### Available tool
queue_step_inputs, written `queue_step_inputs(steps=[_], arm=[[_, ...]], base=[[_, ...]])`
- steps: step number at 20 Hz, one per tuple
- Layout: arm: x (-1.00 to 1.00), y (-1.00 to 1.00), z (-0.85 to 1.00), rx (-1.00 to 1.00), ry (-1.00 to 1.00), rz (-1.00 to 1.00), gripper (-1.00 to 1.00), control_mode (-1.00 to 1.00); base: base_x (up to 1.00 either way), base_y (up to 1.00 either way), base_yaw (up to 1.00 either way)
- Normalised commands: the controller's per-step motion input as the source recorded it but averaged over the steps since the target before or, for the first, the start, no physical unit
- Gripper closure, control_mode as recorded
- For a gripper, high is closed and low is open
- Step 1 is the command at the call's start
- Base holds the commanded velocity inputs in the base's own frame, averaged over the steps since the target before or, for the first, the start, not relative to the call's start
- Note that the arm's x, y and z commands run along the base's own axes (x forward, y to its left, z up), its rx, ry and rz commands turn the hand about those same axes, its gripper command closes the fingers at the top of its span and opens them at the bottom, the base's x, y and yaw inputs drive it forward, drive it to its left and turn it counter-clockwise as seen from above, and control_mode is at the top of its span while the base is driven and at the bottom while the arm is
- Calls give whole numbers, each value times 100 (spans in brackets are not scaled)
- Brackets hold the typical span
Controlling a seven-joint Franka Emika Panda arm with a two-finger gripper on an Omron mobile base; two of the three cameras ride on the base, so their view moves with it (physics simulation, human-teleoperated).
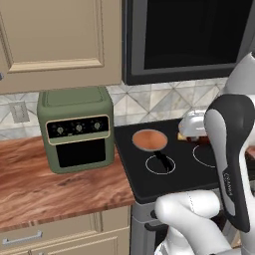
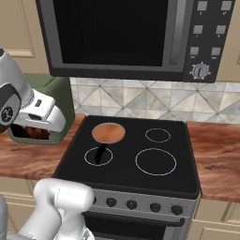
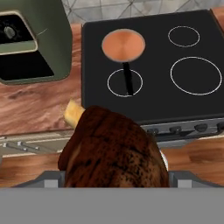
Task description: Retrieve the steak from the fridge and place it on the saucepan with marinade on the stove.
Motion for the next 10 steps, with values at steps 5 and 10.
queue_step_inputs(steps=[5, 10], arm=[[0, -2, -64, 0, 15, 0, 100, -100], [6, -13, -38, 0, 17, 0, 100, -100]], base=[[0, 0, 0], [0, 0, 0]])
